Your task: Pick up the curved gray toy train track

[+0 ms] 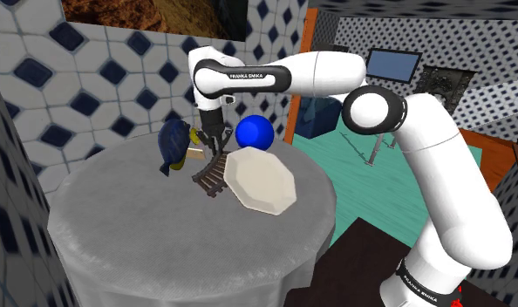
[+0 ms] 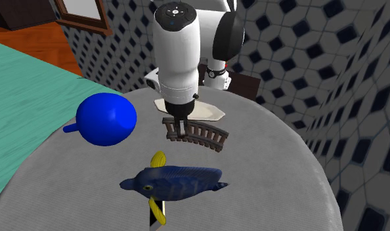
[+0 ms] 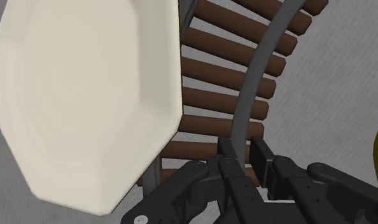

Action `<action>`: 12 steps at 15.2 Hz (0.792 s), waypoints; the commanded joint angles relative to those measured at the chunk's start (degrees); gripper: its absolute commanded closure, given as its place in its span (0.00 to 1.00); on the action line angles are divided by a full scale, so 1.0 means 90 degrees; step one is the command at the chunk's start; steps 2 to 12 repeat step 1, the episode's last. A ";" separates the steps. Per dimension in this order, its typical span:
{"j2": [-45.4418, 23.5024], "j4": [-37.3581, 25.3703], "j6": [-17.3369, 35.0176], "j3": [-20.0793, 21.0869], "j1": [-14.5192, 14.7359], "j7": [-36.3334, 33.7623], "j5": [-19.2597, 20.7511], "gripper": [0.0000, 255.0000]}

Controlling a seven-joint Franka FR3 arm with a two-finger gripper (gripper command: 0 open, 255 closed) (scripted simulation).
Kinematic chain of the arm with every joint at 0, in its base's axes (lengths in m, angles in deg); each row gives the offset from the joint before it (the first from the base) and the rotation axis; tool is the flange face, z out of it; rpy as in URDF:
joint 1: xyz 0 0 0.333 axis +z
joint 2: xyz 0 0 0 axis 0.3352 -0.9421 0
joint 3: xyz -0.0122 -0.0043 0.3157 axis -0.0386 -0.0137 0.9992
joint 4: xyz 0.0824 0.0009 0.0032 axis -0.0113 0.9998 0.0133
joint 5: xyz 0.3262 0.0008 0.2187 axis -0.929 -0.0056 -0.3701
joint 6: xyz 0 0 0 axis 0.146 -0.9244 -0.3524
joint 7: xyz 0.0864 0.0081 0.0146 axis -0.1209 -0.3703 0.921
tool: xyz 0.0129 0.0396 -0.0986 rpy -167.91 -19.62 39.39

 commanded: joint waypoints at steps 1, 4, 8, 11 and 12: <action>-0.0002 -0.0064 -0.0060 0.0000 0.0011 0.0005 -0.0001 1.00; -0.0002 -0.0064 -0.0060 0.0000 0.0011 0.0005 -0.0001 1.00; -0.0002 -0.0064 -0.0060 0.0000 0.0011 0.0005 -0.0001 1.00; -0.0002 -0.0064 -0.0060 0.0000 0.0011 0.0005 -0.0001 1.00; -0.0002 -0.0064 -0.0060 0.0000 0.0011 0.0005 -0.0001 1.00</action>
